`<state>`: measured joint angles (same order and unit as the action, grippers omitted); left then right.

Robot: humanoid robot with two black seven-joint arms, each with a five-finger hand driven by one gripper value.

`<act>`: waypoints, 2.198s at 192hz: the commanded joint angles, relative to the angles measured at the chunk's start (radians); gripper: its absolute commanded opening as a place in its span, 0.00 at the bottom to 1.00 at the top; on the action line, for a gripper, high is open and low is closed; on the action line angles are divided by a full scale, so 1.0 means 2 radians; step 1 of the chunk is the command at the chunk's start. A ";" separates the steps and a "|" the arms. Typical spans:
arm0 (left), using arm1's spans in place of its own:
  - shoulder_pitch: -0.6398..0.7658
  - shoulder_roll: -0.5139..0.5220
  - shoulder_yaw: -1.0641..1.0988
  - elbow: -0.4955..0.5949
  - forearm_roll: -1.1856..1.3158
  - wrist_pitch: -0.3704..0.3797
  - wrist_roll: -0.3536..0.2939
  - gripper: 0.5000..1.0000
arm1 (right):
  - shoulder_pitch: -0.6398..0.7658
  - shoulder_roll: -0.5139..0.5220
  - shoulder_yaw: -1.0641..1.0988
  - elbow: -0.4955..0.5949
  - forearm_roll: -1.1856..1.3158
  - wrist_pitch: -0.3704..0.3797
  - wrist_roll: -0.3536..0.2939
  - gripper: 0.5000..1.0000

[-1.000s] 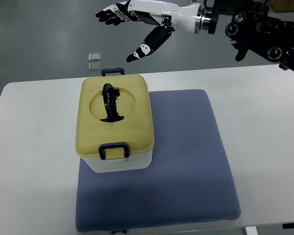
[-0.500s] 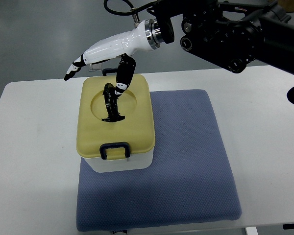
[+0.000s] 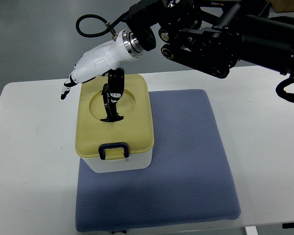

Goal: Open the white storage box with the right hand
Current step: 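Lower the right hand onto the black handle on the yellow lid, then close the right hand's fingers around the black lid handle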

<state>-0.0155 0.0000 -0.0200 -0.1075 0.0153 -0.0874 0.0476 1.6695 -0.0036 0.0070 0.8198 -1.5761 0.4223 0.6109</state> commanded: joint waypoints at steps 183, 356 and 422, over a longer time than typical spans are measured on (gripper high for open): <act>0.001 0.000 0.001 0.001 0.000 0.000 0.000 1.00 | 0.006 0.002 -0.061 0.020 -0.061 -0.066 0.000 0.81; 0.001 0.000 0.002 0.002 0.000 0.001 0.000 1.00 | 0.005 0.001 -0.073 0.022 -0.061 -0.068 0.000 0.32; 0.001 0.000 0.002 0.002 0.000 0.001 0.000 1.00 | 0.006 -0.002 -0.076 0.022 -0.062 -0.073 0.000 0.20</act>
<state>-0.0138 0.0000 -0.0168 -0.1039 0.0151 -0.0858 0.0476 1.6809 -0.0034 -0.1435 0.8637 -1.6993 0.2830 0.6109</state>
